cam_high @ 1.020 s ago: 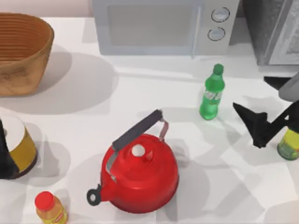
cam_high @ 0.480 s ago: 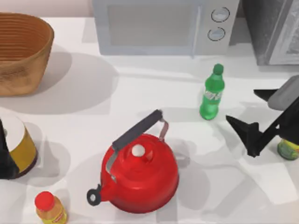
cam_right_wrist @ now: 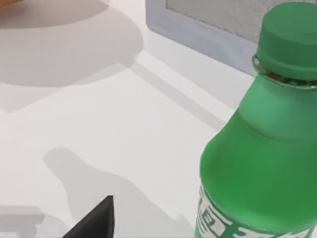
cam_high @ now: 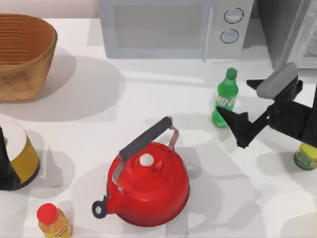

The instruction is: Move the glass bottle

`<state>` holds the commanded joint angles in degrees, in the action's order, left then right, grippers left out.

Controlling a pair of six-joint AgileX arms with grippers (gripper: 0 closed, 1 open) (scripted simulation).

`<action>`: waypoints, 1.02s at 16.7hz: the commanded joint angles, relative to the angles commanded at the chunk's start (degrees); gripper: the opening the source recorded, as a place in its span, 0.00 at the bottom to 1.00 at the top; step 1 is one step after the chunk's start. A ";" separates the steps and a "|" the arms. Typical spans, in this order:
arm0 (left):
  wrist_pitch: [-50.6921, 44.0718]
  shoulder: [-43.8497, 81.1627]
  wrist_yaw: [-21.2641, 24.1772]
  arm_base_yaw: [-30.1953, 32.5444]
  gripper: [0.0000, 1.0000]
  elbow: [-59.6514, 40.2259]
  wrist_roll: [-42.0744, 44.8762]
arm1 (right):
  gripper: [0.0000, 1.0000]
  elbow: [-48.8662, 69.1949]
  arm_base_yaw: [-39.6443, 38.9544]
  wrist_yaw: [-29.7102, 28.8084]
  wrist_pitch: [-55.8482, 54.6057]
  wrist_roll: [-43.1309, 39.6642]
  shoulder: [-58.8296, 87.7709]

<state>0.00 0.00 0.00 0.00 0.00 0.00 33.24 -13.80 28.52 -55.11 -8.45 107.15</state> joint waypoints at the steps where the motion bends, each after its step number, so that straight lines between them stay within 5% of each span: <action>1: 0.00 0.00 0.00 0.00 1.00 0.00 0.00 | 1.00 2.07 -0.95 -0.94 -0.38 0.30 2.41; 11: 0.00 0.00 0.00 0.00 1.00 0.00 0.00 | 1.00 9.31 -3.55 -3.83 -3.36 0.90 12.58; 17: 0.00 0.00 0.00 0.00 1.00 0.00 0.00 | 0.55 9.31 -3.55 -3.83 -3.36 0.90 12.58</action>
<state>0.00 0.00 0.00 0.00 0.00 0.00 42.56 -17.35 24.69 -58.47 -7.55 119.72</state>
